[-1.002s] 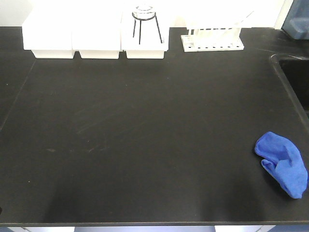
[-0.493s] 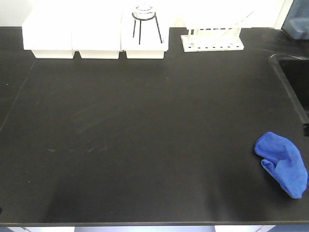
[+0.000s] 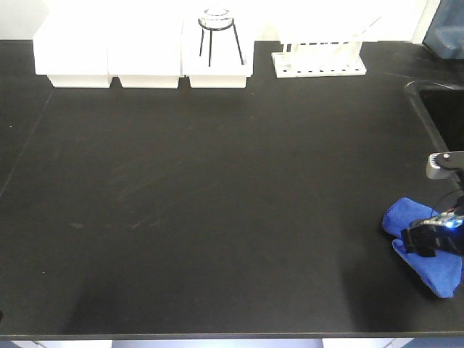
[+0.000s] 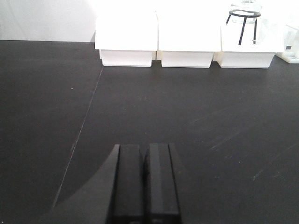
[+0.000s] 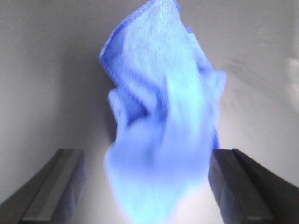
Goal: Wipe right workspace with blue cloth
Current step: 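Close the right gripper on the blue cloth, then lift the blue cloth up off the counter with the right gripper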
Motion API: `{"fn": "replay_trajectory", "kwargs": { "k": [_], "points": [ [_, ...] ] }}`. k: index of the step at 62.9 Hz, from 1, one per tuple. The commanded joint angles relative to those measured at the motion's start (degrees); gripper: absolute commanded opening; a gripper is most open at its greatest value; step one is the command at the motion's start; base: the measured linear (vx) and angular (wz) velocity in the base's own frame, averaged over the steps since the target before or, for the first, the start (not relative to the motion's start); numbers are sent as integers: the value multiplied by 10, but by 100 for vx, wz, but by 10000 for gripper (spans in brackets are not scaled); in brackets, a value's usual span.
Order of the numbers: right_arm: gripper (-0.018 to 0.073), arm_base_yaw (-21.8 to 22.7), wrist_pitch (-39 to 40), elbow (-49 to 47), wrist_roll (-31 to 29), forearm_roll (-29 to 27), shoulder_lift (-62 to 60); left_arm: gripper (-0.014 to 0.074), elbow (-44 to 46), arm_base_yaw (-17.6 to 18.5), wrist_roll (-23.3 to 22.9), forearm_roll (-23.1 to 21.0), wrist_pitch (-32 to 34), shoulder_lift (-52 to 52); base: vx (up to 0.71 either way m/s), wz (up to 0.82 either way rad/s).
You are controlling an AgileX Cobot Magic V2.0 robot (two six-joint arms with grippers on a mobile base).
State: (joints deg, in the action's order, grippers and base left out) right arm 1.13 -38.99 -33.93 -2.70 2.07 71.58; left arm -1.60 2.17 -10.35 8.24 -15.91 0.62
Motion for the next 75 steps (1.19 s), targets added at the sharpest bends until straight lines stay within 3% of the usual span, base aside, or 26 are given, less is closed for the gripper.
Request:
{"fn": "replay_trajectory", "kwargs": {
  "k": [1, 21, 27, 34, 44, 62, 75],
  "points": [
    [576, -1, 54, -12, 2, 14, 11, -6, -17, 3, -5, 1, 45, 9, 0, 0],
    [573, -1, 121, -12, 19, 56, 92, -6, -17, 3, -5, 1, 45, 9, 0, 0],
    [534, -1, 138, -12, 19, 57, 109, -6, -17, 3, -5, 1, 45, 9, 0, 0],
    [377, -1, 151, -12, 19, 57, 122, -6, -17, 3, -5, 1, 45, 9, 0, 0],
    [-15, -1, 145, -14, 20, 54, 120, -6, -17, 3, -5, 1, 45, 9, 0, 0],
    [-7, -1, 157, -14, 12, 32, -29, -6, -17, 3, -5, 1, 45, 9, 0, 0],
    [-7, -1, 159, -14, -55, -37, -220, -6, -17, 3, -5, 1, 45, 9, 0, 0]
  ]
}}
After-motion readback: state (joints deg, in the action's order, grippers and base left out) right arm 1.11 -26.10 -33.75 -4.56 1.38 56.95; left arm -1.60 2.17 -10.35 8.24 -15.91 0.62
